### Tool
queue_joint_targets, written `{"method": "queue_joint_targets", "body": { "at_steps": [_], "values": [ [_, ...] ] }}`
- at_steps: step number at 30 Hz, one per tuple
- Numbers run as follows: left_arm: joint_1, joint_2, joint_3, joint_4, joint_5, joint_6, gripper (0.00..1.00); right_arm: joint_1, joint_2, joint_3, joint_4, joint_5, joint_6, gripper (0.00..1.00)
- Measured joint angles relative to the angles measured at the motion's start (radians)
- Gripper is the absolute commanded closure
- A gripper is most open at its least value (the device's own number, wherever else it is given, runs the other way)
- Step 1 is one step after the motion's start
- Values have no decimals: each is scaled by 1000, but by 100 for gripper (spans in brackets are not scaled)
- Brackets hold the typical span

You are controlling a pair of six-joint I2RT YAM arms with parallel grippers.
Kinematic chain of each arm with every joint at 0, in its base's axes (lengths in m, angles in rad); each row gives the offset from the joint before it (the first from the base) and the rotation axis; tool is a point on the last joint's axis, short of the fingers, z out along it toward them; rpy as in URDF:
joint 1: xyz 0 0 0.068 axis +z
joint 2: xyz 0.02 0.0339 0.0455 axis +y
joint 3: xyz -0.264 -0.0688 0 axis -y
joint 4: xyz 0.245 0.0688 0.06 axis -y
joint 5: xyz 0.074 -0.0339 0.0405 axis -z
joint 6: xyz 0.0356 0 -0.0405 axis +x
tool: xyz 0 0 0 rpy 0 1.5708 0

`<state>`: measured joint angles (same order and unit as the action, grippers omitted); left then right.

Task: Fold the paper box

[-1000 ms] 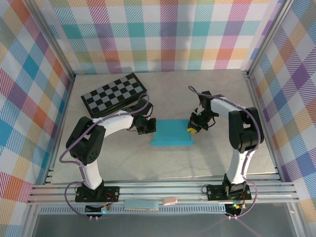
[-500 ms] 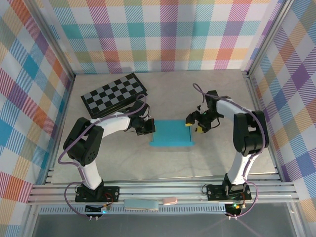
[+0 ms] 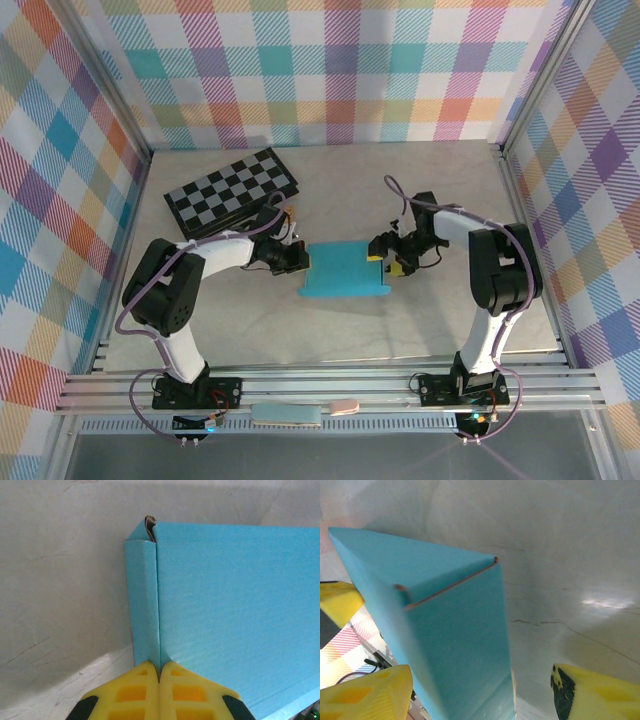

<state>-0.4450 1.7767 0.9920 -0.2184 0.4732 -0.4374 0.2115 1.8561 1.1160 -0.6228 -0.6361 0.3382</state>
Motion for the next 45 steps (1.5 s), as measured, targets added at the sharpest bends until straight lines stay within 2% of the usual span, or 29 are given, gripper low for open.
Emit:
{"method": "queue_joint_targets", "body": {
  "at_steps": [7,12,13,16,18,24,27,31,34,37,41,45],
  "values": [
    [32,-4,-27,35,50,-4,100,24,0,-68,113,-110,74,31],
    [37,-3,-26,35,58,-13,100,39,-2,-97,240,-173,192,43],
    [38,-3,-26,35,58,-15,98,40,-3,-106,262,-181,222,45],
    [43,-14,-26,31,41,-26,79,42,-3,-118,308,-209,314,52],
    [43,-38,-26,9,-4,-37,69,42,-2,-111,319,-231,377,53],
    [40,-216,-13,-55,-173,-24,65,22,21,5,236,-282,526,57],
    [-23,-314,29,-26,-256,102,64,5,45,90,144,-297,556,57],
    [-235,-385,80,20,-309,405,58,-17,83,172,11,-330,571,58],
    [-351,-401,76,11,-310,633,56,-33,114,215,-85,-347,564,60],
    [-373,-397,69,-31,-309,811,38,-51,122,219,-150,-364,563,61],
    [-392,-386,52,-61,-334,976,37,-69,128,219,-203,-387,563,62],
    [-402,-329,52,-57,-356,1057,37,-78,132,219,-230,-398,563,63]
  ]
}}
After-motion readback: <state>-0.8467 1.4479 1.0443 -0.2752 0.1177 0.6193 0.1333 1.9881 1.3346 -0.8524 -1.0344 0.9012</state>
